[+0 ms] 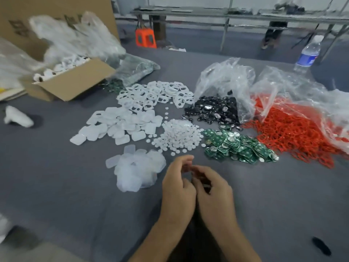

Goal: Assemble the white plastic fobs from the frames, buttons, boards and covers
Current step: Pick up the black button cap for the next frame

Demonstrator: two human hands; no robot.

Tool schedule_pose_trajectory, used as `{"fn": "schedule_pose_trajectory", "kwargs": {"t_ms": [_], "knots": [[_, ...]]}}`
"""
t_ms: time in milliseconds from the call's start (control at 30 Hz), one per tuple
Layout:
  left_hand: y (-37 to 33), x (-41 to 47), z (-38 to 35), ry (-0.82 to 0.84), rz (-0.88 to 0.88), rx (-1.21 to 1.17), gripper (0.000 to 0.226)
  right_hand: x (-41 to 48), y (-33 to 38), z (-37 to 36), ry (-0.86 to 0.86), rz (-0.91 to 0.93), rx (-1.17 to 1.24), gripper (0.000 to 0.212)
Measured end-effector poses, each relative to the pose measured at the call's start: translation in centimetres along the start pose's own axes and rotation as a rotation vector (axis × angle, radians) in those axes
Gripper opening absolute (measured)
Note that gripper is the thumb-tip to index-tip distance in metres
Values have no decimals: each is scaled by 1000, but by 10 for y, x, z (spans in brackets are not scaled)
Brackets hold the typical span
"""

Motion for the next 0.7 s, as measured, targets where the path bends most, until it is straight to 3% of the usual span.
{"fn": "schedule_pose_trajectory", "kwargs": {"t_ms": [167,267,400,600,700], "knots": [[8,71,42,-91,21,148,40,72,36,-39,52,78,-141,28],[10,129,51,-135,21,270,37,123,56,-52,48,103,-269,33],[6,212,38,-105,-33,344,31,201,61,-53,0,-1,-298,29],[30,316,8,35,69,453,25,311,57,-48,-22,-15,-772,12],[46,345,2,45,49,587,19,342,46,-55,7,-33,-946,17]]}}
Point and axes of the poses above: each hand's wrist, its own x-axis towards the middle knuckle, its own z-axis out of the back of the hand, y = z × x, the point moved 4 cm from there along x, towards the middle knuckle, and after that the axes turned 7 degrees about y, right-handed, at the moved point
